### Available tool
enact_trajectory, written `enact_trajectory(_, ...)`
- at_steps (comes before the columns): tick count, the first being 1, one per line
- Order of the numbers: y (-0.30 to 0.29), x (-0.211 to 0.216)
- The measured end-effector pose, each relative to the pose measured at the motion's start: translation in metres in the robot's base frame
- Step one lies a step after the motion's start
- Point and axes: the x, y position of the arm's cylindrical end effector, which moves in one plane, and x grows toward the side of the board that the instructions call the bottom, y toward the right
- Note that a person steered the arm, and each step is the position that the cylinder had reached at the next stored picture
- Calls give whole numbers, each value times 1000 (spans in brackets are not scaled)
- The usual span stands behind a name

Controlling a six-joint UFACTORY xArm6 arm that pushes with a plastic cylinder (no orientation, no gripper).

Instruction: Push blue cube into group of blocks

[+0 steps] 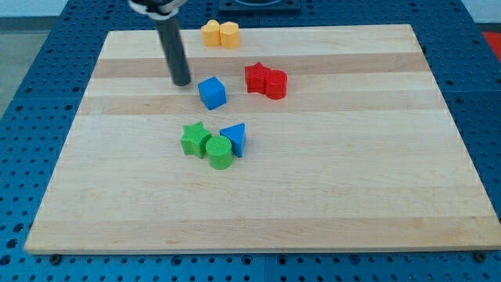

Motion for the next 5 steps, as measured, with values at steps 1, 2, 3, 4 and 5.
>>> enact_trajectory(1,30,17)
enact_trajectory(2,40,56)
enact_trajectory(3,42,81)
enact_trajectory(4,42,77)
enact_trajectory(5,53,58)
